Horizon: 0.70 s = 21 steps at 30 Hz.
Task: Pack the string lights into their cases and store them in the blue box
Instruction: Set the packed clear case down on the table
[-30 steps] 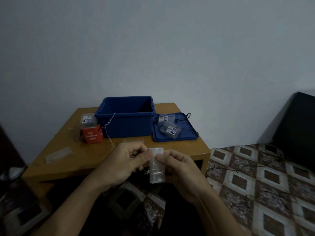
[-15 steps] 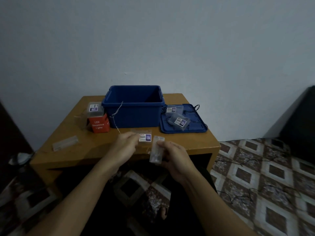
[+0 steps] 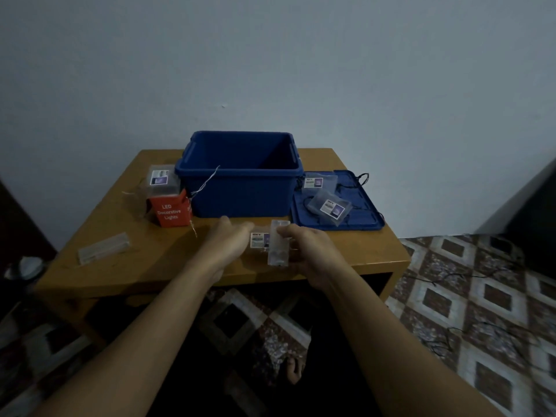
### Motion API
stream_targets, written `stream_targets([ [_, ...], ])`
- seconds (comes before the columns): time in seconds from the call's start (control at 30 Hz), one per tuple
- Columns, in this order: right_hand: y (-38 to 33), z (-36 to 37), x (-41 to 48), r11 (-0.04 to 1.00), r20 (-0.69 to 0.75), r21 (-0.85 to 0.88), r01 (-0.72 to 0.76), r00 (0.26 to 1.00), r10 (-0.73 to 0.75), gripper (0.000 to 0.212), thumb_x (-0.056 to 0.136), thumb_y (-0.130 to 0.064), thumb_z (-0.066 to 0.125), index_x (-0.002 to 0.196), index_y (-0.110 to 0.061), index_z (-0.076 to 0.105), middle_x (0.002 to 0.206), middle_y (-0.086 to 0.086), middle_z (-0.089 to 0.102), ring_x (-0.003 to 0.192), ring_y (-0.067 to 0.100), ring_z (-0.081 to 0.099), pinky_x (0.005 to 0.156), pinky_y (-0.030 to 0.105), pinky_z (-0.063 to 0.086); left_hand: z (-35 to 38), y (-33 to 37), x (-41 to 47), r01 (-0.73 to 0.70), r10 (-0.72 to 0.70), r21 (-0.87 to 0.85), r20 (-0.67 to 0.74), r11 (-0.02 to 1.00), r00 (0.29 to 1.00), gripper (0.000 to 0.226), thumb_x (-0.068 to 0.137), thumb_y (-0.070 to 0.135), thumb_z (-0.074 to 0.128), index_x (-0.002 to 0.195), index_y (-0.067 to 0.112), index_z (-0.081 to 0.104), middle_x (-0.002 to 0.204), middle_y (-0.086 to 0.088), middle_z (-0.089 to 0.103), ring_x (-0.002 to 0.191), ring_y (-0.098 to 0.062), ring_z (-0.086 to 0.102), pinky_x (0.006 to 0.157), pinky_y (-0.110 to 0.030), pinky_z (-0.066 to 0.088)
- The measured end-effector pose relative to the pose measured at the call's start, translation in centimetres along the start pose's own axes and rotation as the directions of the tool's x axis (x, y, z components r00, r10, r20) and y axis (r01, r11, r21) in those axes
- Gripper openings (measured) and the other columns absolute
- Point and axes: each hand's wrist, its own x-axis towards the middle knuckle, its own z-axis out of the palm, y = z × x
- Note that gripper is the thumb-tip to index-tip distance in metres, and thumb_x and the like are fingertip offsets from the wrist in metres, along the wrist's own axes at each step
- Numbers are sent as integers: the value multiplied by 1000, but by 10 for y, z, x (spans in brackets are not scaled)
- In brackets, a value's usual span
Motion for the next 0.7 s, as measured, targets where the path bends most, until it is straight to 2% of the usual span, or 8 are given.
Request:
stream_targets([
  [0.07,1,-2,5,1000,2,-19,9,1000,-9,27,94,-22,66,115,-5,64,107,15,74,97,30,72,81,43,62,1,-3,8,0,0,12,-4,1000,1000,42,102,33,49,138,11,46,132,-8,52,103,-18,51,86,-37,40],
  [0.13,1,-3,10,998,-23,-45,50,998,-51,27,93,-24,67,114,-5,65,107,15,74,99,32,72,90,51,60,3,-6,14,-32,32,-14,-15,999,999,27,102,29,52,124,13,53,114,-2,55,92,-14,53,78,-31,46],
  [0.2,1,-5,14,989,-72,-96,109,991,-116,30,93,-25,67,112,-3,66,108,16,74,100,33,71,91,54,58,3,-8,22,-104,101,-63,-44,993,994,33,101,24,55,133,17,51,121,1,56,101,-14,55,71,-23,44],
  [0.27,-1,-7,16,973,-105,-142,181,975,-197,26,94,-26,66,102,-2,65,108,19,73,101,34,70,89,55,58,2,-12,30,-194,183,-107,-106,975,977,28,99,18,59,126,22,54,123,2,58,107,-12,57,80,-24,49],
  [0.37,-1,-9,17,932,-101,-224,286,944,-315,17,94,-26,66,88,-11,61,108,24,68,101,39,66,85,59,56,4,-22,42,-305,282,-137,-166,942,945,21,97,13,60,113,26,55,117,4,61,110,-10,59,93,-29,51],
  [0.5,3,-9,21,904,-80,-275,328,929,-362,21,95,-20,67,97,0,61,101,22,71,86,29,71,70,41,60,12,-31,48,-419,386,-144,-212,896,898,22,99,12,56,117,23,51,118,0,62,108,-10,60,88,-25,50],
  [0.6,5,-8,23,887,-60,-321,331,928,-368,23,95,-21,67,99,0,61,100,21,72,90,33,70,73,49,59,17,-40,52,-462,429,-133,-217,877,877,24,100,9,53,118,25,52,117,1,62,108,-6,60,92,-25,50],
  [0.7,5,-11,26,879,-50,-353,321,932,-360,23,95,-22,68,98,0,61,100,20,72,92,35,70,76,51,58,18,-46,56,-435,403,-187,-186,881,896,22,103,19,50,122,30,56,121,9,62,113,-1,58,95,-22,47],
])
